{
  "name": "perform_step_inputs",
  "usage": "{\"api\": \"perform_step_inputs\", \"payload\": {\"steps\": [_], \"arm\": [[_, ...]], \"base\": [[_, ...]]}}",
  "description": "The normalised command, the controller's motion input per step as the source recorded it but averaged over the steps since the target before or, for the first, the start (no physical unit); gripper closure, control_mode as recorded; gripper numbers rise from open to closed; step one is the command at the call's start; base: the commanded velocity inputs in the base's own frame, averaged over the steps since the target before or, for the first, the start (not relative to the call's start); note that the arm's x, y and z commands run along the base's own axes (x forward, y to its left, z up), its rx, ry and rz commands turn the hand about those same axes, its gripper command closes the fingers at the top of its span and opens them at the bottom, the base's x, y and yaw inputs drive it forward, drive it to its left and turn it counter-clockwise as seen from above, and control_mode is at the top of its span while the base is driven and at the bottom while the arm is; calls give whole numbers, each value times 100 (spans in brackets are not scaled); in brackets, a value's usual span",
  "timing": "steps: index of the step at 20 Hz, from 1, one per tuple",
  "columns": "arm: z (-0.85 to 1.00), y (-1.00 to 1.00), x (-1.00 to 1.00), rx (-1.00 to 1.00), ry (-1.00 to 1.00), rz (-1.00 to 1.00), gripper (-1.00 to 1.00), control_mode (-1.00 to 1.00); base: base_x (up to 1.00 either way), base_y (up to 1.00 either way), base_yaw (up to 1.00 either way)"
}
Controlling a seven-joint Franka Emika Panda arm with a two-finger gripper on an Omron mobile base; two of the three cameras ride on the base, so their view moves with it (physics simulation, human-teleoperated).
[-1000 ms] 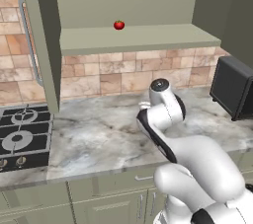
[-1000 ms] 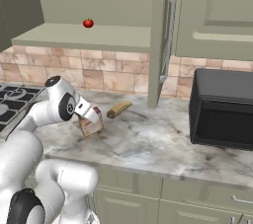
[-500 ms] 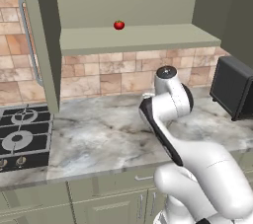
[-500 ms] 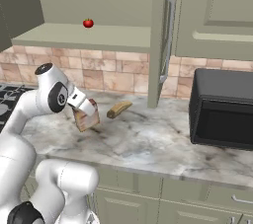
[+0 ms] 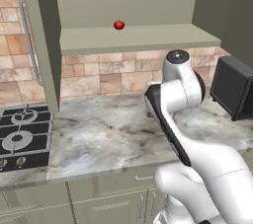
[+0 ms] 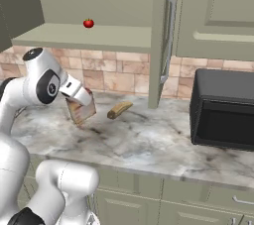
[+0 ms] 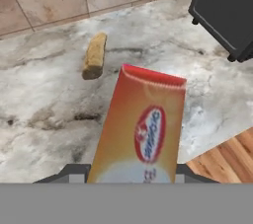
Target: Pick the boxed food and cereal from the counter and place them in the cabinets closest to them.
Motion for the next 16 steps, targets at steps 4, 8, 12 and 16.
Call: {"api": "perform_step_inputs", "payload": {"steps": [4,8,12,16], "arm": [[68,0,-23,0,-1,8,100,-100],[61,0,-21,0,0,8,100,-100],[45,0,-12,0,0,7,100,-100],[50,0,-3,0,0,4,100,-100]], "base": [[0,0,0],[0,0,0],[0,0,0],[0,0,0]]}}
